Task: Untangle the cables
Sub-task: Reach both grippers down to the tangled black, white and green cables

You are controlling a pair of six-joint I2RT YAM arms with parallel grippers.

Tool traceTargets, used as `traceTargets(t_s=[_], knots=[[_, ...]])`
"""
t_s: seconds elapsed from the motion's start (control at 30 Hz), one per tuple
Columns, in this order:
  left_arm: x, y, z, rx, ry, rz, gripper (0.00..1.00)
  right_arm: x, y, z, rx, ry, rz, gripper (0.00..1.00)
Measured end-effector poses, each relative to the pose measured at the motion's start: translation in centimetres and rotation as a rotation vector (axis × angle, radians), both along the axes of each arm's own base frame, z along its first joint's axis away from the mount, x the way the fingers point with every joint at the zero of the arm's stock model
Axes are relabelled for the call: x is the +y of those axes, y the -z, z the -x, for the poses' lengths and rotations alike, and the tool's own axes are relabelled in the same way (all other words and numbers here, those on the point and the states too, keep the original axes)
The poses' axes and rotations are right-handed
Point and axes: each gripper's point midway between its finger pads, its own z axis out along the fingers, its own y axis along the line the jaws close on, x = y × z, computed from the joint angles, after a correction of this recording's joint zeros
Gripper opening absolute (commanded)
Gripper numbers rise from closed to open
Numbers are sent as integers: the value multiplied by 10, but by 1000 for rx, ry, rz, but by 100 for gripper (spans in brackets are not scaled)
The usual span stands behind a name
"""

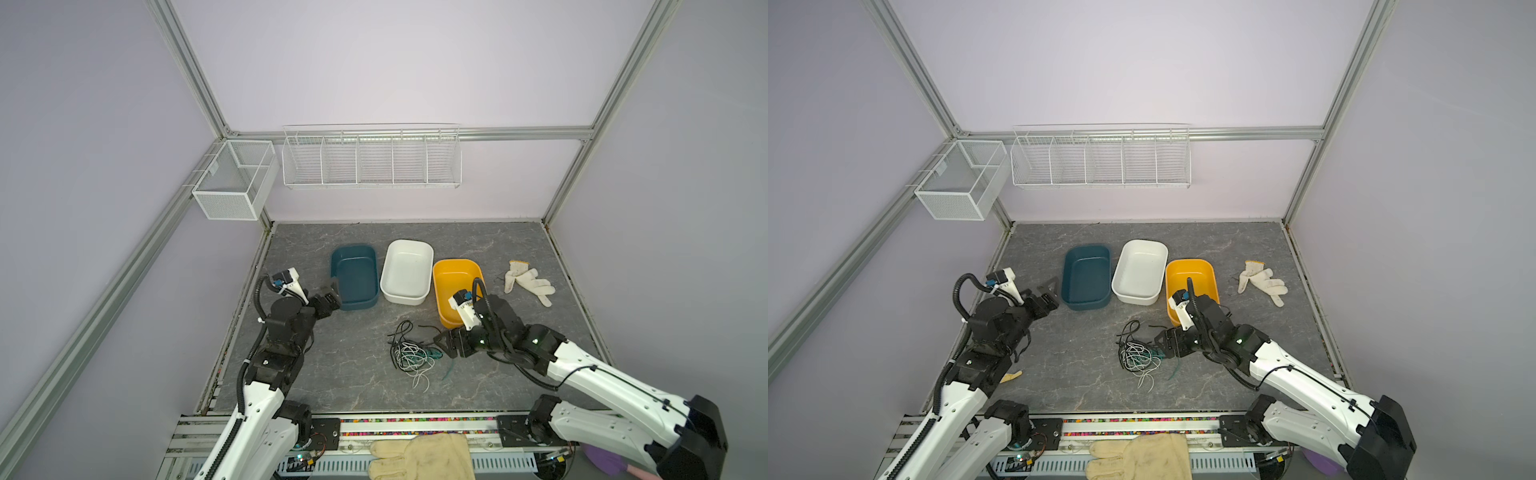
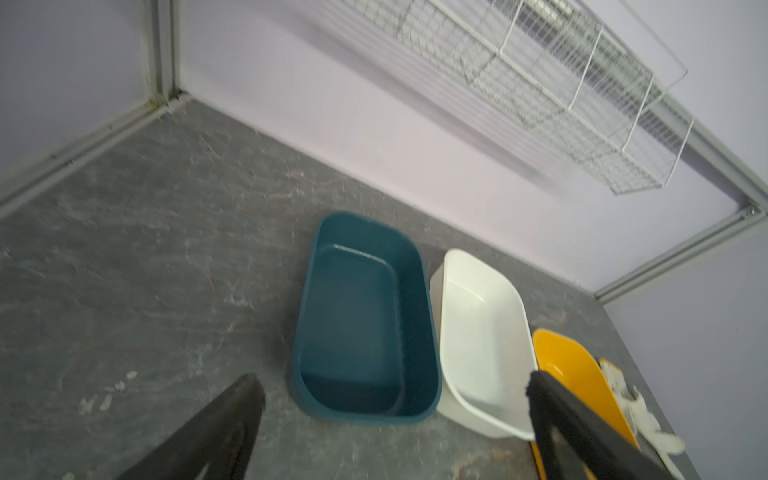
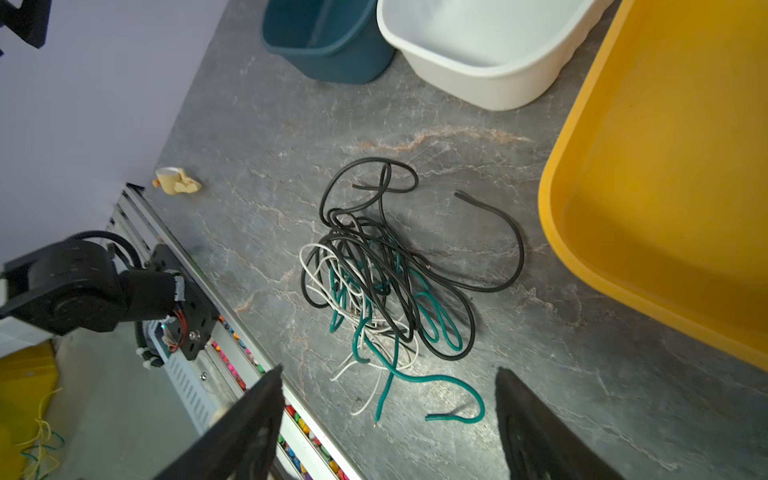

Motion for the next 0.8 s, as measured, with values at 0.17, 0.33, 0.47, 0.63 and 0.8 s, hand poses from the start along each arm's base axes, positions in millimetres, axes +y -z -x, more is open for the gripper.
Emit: traceTargets(t_s=[0.17, 0.33, 0.47, 0.63, 0.8], knots=[[-27, 24, 19, 93, 102, -9, 95, 12, 9, 3, 4, -34, 61, 73], [-54, 43, 29, 162, 177, -34, 93, 24, 13, -3, 5, -36, 98, 71], [-76, 60, 37, 213, 231, -85, 92, 32, 15, -11, 5, -32, 122, 71], [-107, 78, 47, 257, 288, -178, 87, 36, 30, -8, 29, -46, 159, 68], [-126, 95, 51, 303, 298, -228, 86, 39, 45, -5, 38, -71, 172, 57]])
